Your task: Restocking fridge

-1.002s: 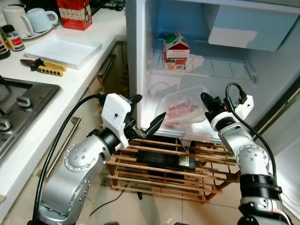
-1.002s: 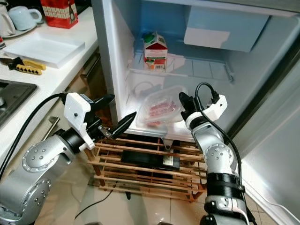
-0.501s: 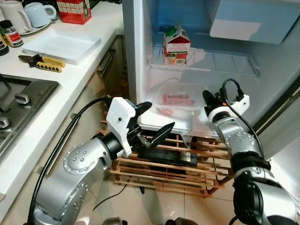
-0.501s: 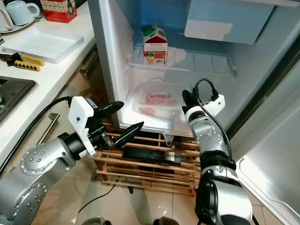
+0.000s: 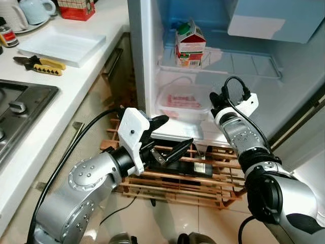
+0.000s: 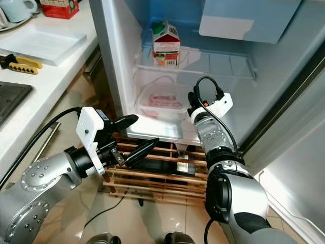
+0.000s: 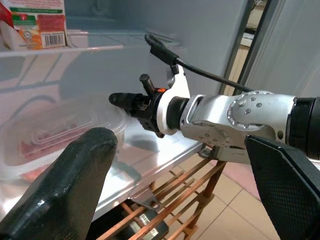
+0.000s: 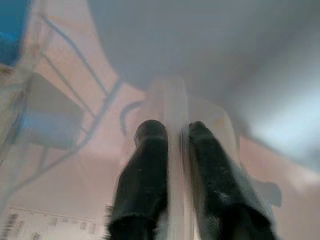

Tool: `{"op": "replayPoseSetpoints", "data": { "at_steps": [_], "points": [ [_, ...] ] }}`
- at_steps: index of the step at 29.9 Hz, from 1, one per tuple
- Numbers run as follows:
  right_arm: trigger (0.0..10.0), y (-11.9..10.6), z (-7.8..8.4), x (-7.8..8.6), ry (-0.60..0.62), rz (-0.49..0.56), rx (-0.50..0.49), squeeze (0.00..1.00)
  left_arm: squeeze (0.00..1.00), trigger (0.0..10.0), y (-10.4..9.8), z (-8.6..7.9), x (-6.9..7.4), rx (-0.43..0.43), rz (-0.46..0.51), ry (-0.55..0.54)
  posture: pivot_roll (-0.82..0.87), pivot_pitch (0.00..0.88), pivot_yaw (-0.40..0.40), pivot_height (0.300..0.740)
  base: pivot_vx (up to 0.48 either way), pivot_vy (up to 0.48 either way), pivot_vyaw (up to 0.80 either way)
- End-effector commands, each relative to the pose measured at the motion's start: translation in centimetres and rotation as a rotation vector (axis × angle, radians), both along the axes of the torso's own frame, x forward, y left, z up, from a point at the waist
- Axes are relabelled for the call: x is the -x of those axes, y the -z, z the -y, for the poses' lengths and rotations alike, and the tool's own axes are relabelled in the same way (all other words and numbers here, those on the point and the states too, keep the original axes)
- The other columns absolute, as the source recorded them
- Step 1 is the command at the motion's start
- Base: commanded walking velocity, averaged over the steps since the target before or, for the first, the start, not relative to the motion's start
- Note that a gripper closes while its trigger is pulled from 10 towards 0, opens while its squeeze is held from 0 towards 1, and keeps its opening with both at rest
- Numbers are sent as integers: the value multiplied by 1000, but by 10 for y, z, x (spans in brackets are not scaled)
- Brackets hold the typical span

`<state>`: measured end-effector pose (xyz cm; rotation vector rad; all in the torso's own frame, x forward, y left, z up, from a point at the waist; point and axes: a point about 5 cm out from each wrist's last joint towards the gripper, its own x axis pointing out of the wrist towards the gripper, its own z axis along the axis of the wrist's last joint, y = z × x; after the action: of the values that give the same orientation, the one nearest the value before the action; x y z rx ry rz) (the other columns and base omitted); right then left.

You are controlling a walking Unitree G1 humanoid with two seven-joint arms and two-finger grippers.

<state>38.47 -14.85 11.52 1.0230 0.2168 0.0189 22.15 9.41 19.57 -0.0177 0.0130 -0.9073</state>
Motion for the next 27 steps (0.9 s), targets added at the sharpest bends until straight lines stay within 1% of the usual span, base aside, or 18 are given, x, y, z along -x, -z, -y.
{"op": "replayPoseSetpoints", "data": {
  "at_steps": [1, 5, 6, 7, 8, 9, 11, 12, 16, 17, 18, 19, 20, 21, 22, 24, 26, 27],
  "points": [
    [10000, 13, -11, 5, -46, -60, 23, 1000, 0, 10000, -1, 2, 4, -1, -4, 9, 96, 134, -55, 740, 0, 0, 0],
    [10000, 15, -15, 7, -66, -48, 41, 1000, 0, 10000, 0, 3, 3, 0, -6, 2, 87, 129, -56, 740, 0, 0, 0],
    [10000, 14, -15, 6, -80, -26, 76, 1000, 0, 10000, 0, 3, 3, 1, -6, 1, 83, 127, -56, 740, 0, 0, 0],
    [10000, 14, -15, 6, -80, -26, 76, 1000, 0, 10000, 0, 3, 3, 1, -6, 1, 83, 127, -56, 740, 0, 0, 0],
    [10000, 13, -15, 6, -103, 5, 143, 1000, 0, 10000, 0, 3, 2, 6, -3, -3, 76, 123, -54, 740, 0, 0, 0],
    [10000, 12, -15, 6, -110, 15, 169, 1000, 0, 10000, 0, 2, 1, 9, -1, -4, 76, 123, -54, 740, 0, 0, 0],
    [10000, 12, -15, 6, -112, 21, 176, 1000, 0, 10000, 0, 2, 1, 11, 0, -5, 72, 121, -53, 740, 0, 0, 0],
    [10000, 10, -12, 6, -104, 42, 205, 1000, 0, 10000, 0, 3, 0, 12, 1, -3, 68, 117, -51, 740, 0, 0, 0],
    [10000, 9, -7, 5, -105, 44, 329, 1000, 0, 10000, 0, 5, -2, 19, 0, 5, 59, 107, -46, 740, 0, 0, 0],
    [10000, 9, -7, 5, -105, 44, 329, 1000, 0, 10000, 0, 5, -2, 19, 0, 5, 59, 107, -46, 740, 0, 0, 0],
    [10000, 5, -7, 5, -136, 97, 507, 0, 0, 10000, 1, 5, -3, 22, -4, 6, 52, 98, -40, 740, 0, 0, 0],
    [10000, 5, -7, 5, -136, 97, 507, 0, 0, 10000, 1, 5, -3, 22, -4, 6, 52, 98, -40, 740, 0, 0, 0],
    [10000, 4, -8, 5, -149, 122, 570, 0, 0, 10000, 1, 5, -3, 22, -6, 6, 51, 97, -39, 740, 0, 0, 0],
    [10000, -4, -10, 4, -153, 212, 691, 0, 0, 10000, 2, 5, -3, 24, -13, 6, 46, 91, -37, 740, 0, 0, 0],
    [10000, -8, -11, 5, -152, 258, 746, 0, 0, 10000, 3, 5, -3, 23, -16, 5, 45, 89, -36, 740, 0, 0, 0],
    [10000, -13, -13, 6, -145, 326, 816, 0, 0, 10000, 4, 4, -4, 23, -19, 4, 41, 86, -34, 740, 0, 0, 0],
    [10000, -16, -14, 7, -142, 360, 837, 0, 0, 10000, 4, 4, -4, 24, -22, -2, 38, 85, -32, 740, 0, 0, 0],
    [10000, -18, -15, 8, -135, 397, 855, 0, 0, 10000, 5, 3, -5, 25, -28, -16, 37, 83, -31, 740, 0, 0, 0]
  ]
}}
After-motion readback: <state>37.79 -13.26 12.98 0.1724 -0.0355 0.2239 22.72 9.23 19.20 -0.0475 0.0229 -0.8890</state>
